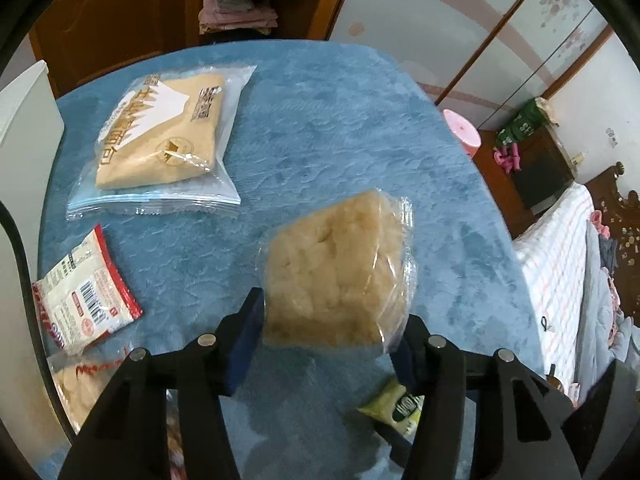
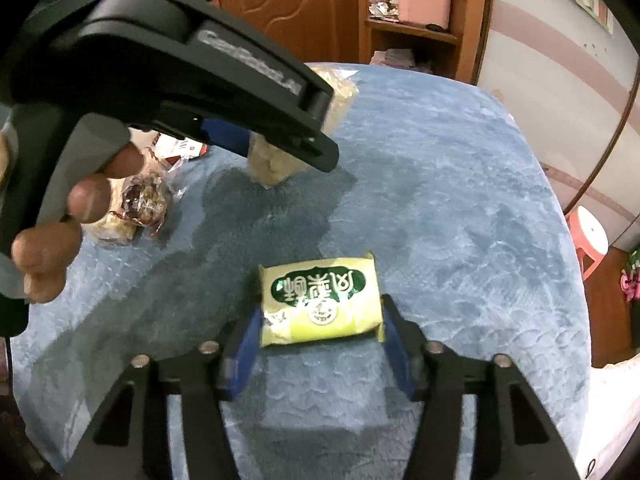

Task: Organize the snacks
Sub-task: 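Grasp the cracker pack with the left gripper while the right grasps the green-yellow candy, then carry the cracker pack and green-yellow candy toward the white tray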

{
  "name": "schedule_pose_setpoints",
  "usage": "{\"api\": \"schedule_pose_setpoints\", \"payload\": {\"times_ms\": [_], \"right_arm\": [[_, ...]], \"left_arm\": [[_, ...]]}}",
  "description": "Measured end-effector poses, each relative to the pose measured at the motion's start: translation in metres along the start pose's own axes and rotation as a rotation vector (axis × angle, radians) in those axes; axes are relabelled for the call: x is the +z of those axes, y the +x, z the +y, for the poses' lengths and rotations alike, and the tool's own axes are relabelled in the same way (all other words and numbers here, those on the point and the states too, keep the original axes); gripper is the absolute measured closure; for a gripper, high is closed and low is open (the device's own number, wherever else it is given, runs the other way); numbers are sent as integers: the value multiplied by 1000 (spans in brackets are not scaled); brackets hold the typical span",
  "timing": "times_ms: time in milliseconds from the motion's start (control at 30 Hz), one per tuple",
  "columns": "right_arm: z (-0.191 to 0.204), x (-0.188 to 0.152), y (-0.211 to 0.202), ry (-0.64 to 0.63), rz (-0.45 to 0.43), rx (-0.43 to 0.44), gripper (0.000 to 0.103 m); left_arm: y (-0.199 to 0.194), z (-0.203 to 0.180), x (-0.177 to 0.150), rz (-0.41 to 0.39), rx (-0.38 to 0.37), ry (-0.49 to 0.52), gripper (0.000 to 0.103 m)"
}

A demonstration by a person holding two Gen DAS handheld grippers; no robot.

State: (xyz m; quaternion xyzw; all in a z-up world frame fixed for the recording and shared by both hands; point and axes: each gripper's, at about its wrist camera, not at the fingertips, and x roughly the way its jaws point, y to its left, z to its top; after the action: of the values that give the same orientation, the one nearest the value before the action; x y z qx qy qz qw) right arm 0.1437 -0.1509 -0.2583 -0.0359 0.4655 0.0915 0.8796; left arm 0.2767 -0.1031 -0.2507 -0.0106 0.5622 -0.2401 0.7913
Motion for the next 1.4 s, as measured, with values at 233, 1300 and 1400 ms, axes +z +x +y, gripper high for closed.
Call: {"api": "schedule_pose_setpoints", "payload": {"times_ms": [233, 1300, 1400], "right_arm": [[3, -2, -18, 8, -21, -8, 48], [108, 71, -142, -61, -221, 93, 48], [118, 97, -151, -52, -235, 134, 48]], "left_arm": [[-44, 0, -20, -51, -23, 21, 48], [-259, 104, -153, -372, 149, -201, 48], [-284, 132, -149, -408, 215, -246, 48]]}}
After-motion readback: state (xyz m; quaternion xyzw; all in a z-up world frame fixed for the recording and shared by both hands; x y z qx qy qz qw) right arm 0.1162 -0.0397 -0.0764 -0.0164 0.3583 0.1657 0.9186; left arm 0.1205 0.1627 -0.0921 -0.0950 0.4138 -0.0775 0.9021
